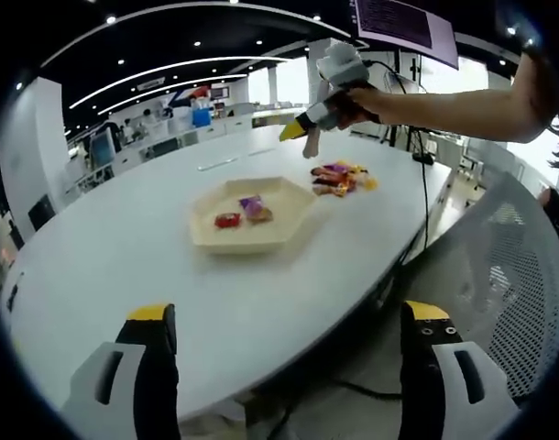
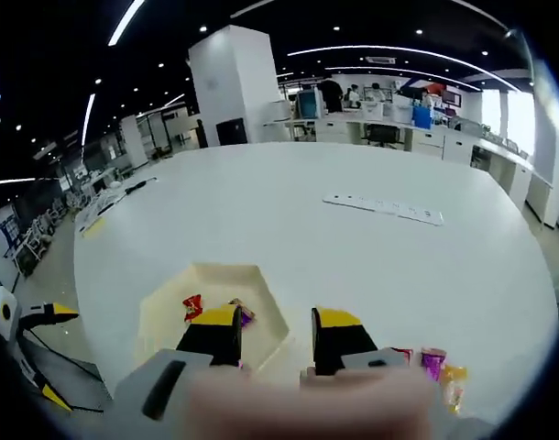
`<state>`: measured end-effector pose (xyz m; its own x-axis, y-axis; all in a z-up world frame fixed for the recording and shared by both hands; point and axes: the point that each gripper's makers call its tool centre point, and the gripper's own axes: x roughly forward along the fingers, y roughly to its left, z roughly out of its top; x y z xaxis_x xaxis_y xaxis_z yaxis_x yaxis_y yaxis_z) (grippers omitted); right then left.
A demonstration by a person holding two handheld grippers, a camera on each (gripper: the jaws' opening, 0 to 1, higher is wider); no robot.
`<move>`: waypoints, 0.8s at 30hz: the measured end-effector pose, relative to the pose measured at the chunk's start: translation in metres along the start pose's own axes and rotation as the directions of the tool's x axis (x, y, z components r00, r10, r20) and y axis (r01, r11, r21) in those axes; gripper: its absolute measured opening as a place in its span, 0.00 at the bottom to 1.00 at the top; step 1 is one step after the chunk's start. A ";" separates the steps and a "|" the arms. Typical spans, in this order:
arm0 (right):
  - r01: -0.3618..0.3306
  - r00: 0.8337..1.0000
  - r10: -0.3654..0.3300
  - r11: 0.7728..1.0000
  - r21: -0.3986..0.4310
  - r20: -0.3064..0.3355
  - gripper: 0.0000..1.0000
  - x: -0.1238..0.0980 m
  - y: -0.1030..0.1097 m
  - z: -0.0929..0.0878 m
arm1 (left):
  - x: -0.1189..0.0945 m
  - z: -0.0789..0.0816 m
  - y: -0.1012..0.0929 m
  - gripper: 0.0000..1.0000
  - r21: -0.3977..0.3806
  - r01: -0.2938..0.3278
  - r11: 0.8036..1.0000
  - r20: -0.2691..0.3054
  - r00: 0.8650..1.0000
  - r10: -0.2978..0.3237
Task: Place the target food into the container with the food tongs after gripping and lifting it, then release it inside without dropping or visibly crushing the food.
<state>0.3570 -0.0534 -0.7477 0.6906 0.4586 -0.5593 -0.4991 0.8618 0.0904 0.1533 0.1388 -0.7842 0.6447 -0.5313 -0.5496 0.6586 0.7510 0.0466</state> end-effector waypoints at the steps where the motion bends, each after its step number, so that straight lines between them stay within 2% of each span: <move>1: 0.002 1.000 -0.002 1.000 -0.001 -0.006 0.29 0.000 -0.001 -0.004 | 0.000 0.000 0.000 0.99 -0.001 0.001 1.000 -0.001 1.000 -0.001; 7: -0.007 0.999 0.007 1.000 0.012 -0.037 0.29 0.003 -0.005 -0.020 | 0.001 -0.002 -0.001 0.99 -0.001 0.005 1.000 -0.011 1.000 -0.005; 12: -0.012 0.999 0.012 1.000 -0.001 -0.049 0.29 0.002 -0.009 -0.026 | 0.001 -0.005 -0.003 0.99 0.020 0.013 1.000 -0.025 1.000 -0.013; 19: -0.055 0.995 0.047 0.994 -0.094 -0.090 0.29 0.006 -0.013 -0.040 | 0.001 -0.005 0.000 0.99 0.010 -0.001 1.000 -0.023 1.000 0.001; 24: -0.064 0.992 0.051 0.991 -0.114 -0.118 0.28 0.010 -0.022 -0.050 | 0.001 -0.006 0.001 0.99 0.007 -0.002 1.000 -0.032 0.999 0.002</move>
<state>0.3484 -0.0784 -0.7958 0.5977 0.4727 -0.6475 -0.5986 0.8004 0.0318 0.1525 0.1410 -0.7895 0.6335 -0.5170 -0.5757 0.6603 0.7491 0.0539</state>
